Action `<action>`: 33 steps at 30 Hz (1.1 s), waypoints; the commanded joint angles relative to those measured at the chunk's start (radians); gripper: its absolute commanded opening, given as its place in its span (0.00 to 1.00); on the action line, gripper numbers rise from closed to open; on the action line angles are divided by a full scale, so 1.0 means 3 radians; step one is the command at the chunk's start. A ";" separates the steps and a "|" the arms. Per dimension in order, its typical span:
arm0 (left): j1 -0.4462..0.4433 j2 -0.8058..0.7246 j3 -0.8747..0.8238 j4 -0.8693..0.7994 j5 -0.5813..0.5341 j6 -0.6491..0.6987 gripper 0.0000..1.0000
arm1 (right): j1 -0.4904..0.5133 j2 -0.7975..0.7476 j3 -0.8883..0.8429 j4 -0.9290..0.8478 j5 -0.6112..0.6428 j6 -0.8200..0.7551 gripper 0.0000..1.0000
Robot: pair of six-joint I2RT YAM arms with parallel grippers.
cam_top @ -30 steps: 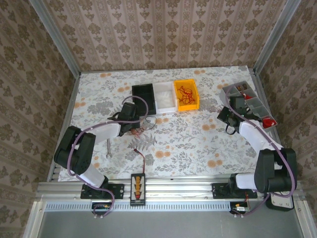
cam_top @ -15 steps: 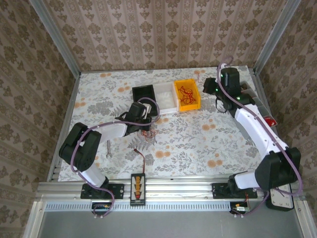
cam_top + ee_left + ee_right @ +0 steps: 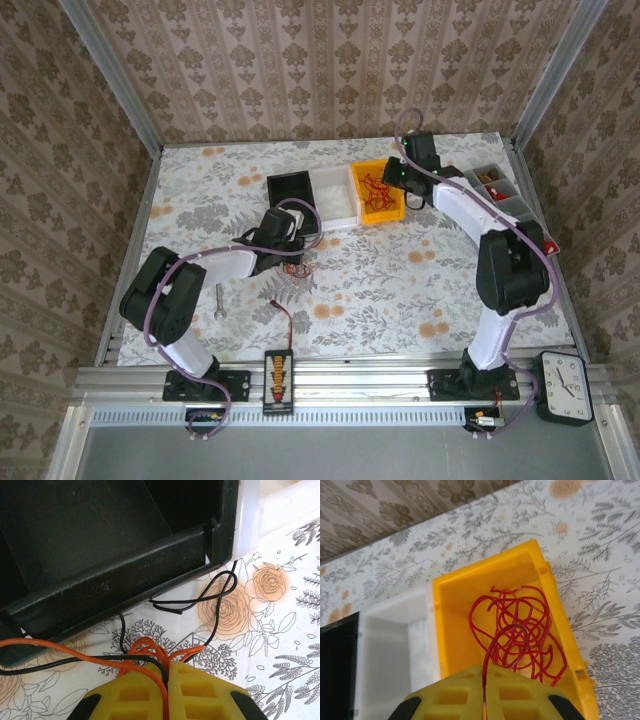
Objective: Untangle the cables
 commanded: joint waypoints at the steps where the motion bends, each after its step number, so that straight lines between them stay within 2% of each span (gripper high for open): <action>1: 0.0041 -0.0039 -0.0063 0.0097 -0.0033 -0.0058 0.00 | 0.0047 0.0169 0.0230 -0.0045 0.0060 0.0072 0.10; 13: 0.0075 -0.0111 -0.0128 0.0046 0.0191 0.0055 0.00 | 0.0079 0.0787 0.0710 -0.0242 0.0003 0.0197 0.13; 16: 0.0070 -0.0212 -0.0188 0.0001 0.0195 0.0069 0.00 | 0.0079 0.0855 0.0783 -0.0290 -0.0059 0.0199 0.19; 19: 0.0070 -0.0344 -0.0243 -0.0081 0.0182 0.0093 0.00 | 0.0079 0.0884 0.0866 -0.0352 -0.0146 0.0178 0.29; 27: -0.0083 -0.0801 -0.0376 -0.0436 0.0102 0.0264 0.00 | 0.0081 0.0483 0.0613 -0.0299 0.0034 0.0067 0.46; 33: -0.0281 -0.0970 -0.0406 -0.0571 0.0437 0.0471 0.00 | 0.0079 -0.0068 0.0018 -0.0198 0.0316 -0.0021 0.50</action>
